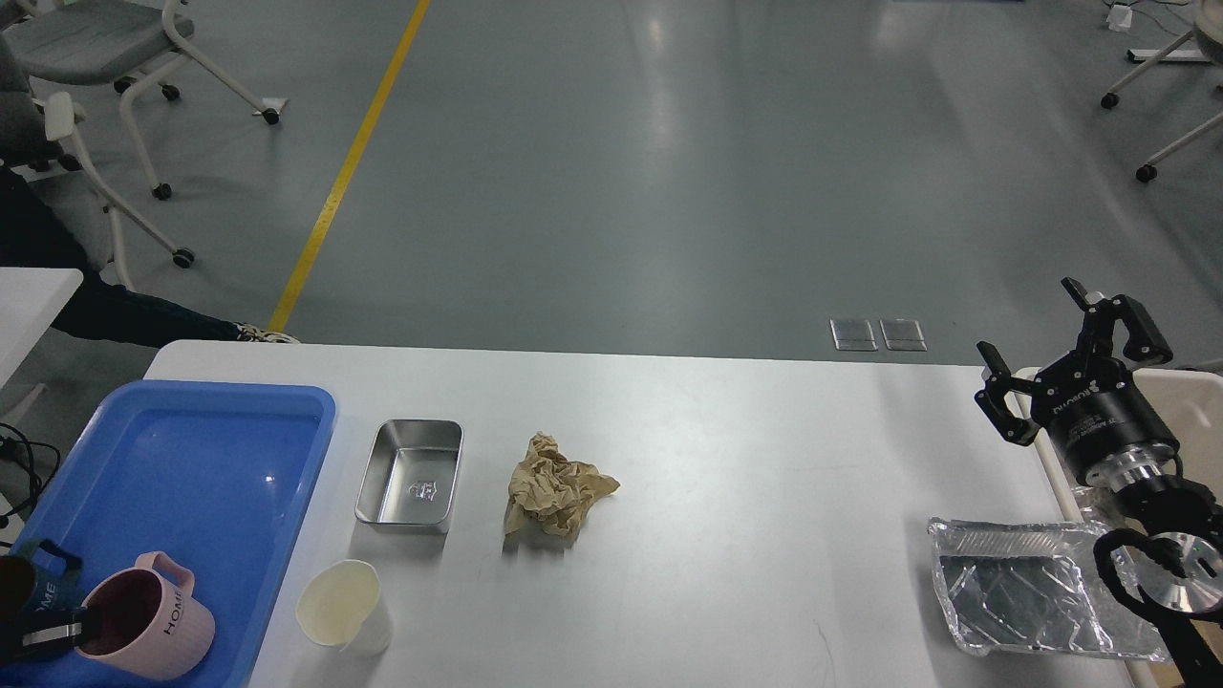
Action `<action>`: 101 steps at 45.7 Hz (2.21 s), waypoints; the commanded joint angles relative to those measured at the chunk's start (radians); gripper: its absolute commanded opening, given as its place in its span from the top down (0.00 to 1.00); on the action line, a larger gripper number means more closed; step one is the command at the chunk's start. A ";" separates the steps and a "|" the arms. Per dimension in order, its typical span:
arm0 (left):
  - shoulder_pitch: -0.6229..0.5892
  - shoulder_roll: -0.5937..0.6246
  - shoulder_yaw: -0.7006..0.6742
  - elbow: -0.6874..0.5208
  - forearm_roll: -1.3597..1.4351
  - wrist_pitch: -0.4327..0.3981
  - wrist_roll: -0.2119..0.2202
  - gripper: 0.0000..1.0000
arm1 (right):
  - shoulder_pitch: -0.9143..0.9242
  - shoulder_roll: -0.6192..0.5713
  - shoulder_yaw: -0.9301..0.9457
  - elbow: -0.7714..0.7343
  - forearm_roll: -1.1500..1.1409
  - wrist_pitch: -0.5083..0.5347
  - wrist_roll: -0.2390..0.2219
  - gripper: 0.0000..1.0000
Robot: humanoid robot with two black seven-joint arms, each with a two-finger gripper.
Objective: Tidy desktop
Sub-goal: 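Release the pink mug in the tray and raise the left gripper, then reach the left gripper to the small steel box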
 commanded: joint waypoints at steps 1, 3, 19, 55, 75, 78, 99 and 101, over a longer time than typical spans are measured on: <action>0.002 -0.005 -0.002 0.022 -0.006 0.009 0.006 0.70 | -0.001 -0.001 0.000 0.000 0.000 0.000 0.000 0.00; 0.000 -0.013 -0.002 0.034 -0.006 0.016 0.006 0.51 | -0.001 -0.001 0.000 0.002 0.000 0.000 0.000 0.00; -0.012 -0.002 -0.011 0.031 -0.084 0.008 -0.011 0.14 | 0.000 -0.001 0.000 0.002 0.000 0.000 0.000 0.00; -0.021 0.131 -0.374 -0.031 -0.164 -0.262 -0.060 0.05 | 0.002 -0.021 0.000 0.000 0.000 0.000 0.000 0.00; -0.023 0.205 -0.614 -0.218 -0.162 -0.144 -0.093 0.05 | -0.001 -0.041 0.000 0.002 0.000 0.000 0.000 0.00; -0.021 0.208 -0.606 -0.252 -0.162 -0.075 -0.093 0.05 | -0.001 -0.041 0.000 0.002 0.002 0.000 0.000 0.00; -0.018 0.298 -0.606 -0.375 -0.162 -0.037 -0.086 0.05 | -0.001 -0.043 -0.001 0.000 0.000 0.000 0.000 0.00; -0.018 0.297 -0.606 -0.375 -0.164 -0.040 -0.085 0.05 | -0.001 -0.041 -0.001 0.000 0.000 0.000 0.000 0.00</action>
